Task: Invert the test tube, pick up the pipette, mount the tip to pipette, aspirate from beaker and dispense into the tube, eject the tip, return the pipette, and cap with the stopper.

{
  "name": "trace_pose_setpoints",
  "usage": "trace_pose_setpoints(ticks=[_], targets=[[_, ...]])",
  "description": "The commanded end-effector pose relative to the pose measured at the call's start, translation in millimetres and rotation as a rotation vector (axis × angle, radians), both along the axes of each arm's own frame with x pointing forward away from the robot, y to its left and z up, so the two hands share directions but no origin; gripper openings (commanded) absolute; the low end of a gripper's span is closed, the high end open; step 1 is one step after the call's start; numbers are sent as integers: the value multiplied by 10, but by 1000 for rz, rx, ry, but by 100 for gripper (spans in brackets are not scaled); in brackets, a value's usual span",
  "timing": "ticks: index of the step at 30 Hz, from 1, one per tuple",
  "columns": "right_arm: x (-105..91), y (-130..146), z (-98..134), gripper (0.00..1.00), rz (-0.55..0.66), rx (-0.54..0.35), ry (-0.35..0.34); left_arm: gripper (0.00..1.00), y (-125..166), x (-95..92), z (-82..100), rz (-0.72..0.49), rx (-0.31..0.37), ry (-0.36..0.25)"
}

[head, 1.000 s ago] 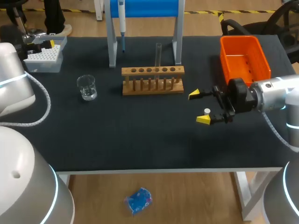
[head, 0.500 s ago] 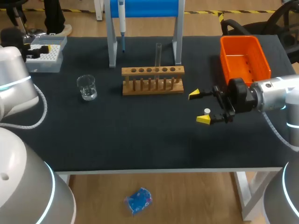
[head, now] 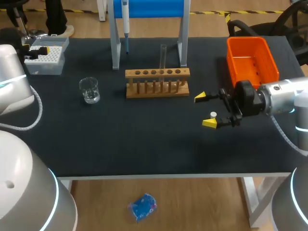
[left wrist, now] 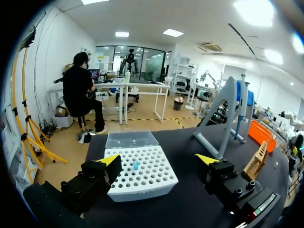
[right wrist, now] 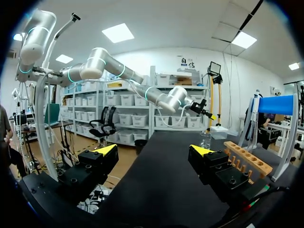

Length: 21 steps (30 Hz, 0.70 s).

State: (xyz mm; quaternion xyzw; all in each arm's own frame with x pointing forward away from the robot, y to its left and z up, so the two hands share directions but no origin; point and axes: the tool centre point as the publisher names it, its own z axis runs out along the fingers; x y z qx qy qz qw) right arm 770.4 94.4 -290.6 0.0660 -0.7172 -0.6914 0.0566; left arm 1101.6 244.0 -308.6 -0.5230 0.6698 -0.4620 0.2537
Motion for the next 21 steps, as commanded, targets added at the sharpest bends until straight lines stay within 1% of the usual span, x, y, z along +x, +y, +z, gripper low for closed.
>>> trace_pose_setpoints(ticks=[1, 2, 3, 4, 5, 7, 8, 9, 10, 15, 16, 17, 19, 21], targets=[[-5, 0, -4, 100, -1, 0, -1, 100, 9, 6, -3, -4, -1, 2], [-5, 0, -4, 100, -1, 0, -1, 100, 9, 6, -3, -4, -1, 2], [-5, 0, -4, 100, -1, 0, -1, 100, 12, 11, -18, -4, -19, 3], [-5, 0, -4, 100, -1, 0, -1, 100, 46, 38, -61, -9, 46, -19], [-5, 0, -4, 100, -1, 0, -1, 100, 55, 44, -81, -23, 71, -28], [-5, 0, -4, 100, -1, 0, -1, 100, 116, 83, -109, -35, 54, -29], [-5, 0, -4, 100, -1, 0, -1, 100, 135, 97, -125, -66, 73, -46], [-5, 0, -4, 100, -1, 0, -1, 100, 149, 105, -143, -76, 83, -43], [-5, 0, -4, 100, -1, 0, -1, 100, 179, 133, -180, -78, 111, -41], [-5, 0, -4, 100, -1, 0, -1, 100, 204, 189, -254, -123, 140, -30], [-5, 0, -4, 100, -1, 0, -1, 94, 202, 202, -272, -124, 145, -23], [-5, 0, -4, 100, -1, 0, -1, 85, 201, 214, -285, -130, 140, -15], [-5, 0, -4, 100, -1, 0, -1, 85, 188, 232, -297, -143, 143, -14], [-5, 0, -4, 100, -1, 0, -1, 76, 176, 254, -310, -148, 149, -14]])
